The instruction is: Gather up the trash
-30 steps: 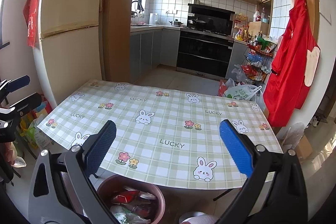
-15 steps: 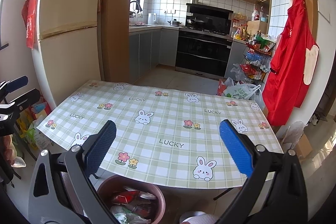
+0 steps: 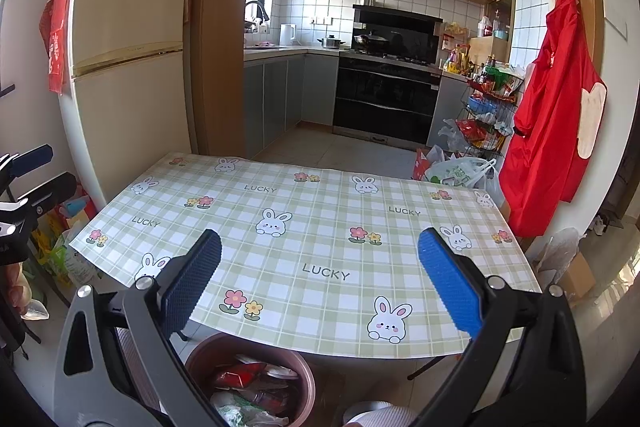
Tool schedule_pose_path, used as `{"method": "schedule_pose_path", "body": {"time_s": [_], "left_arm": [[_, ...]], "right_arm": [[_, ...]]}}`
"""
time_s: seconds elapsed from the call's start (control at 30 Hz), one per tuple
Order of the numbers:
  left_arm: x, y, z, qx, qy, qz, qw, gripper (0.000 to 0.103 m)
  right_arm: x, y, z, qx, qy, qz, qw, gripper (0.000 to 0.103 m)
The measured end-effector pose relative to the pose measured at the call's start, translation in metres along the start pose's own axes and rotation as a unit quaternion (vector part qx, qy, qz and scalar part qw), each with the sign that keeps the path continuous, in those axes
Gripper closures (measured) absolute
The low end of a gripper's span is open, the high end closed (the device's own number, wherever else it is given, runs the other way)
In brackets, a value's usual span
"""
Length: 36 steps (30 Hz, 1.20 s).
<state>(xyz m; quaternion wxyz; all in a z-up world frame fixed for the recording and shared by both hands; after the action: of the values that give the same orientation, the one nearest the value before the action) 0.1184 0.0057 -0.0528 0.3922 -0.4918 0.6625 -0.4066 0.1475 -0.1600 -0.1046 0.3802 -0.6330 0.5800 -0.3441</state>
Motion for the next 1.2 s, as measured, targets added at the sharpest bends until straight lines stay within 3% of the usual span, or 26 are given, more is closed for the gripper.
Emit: {"method": "schedule_pose_path", "body": {"time_s": [1.2], "left_arm": [[0.0033, 0.0032, 0.0033, -0.005, 0.0, 0.015, 0.9999, 0.006]], "right_arm": [[0.0076, 0.0041, 0.0033, -0.003, 0.012, 0.013, 1.0, 0.006]]}}
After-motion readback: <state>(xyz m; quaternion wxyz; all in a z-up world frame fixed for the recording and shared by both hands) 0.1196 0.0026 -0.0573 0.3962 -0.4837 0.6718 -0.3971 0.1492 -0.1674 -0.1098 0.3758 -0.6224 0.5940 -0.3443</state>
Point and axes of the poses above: each gripper's, at about its wrist camera, not at the fingertips, and z roughly the way its jaws point, x to its right, y to its underside, the point moved 9 cm from there along z, roughly the way its jaws point, and after that the axes turned 5 degrees about z, right-handed, at the moved point
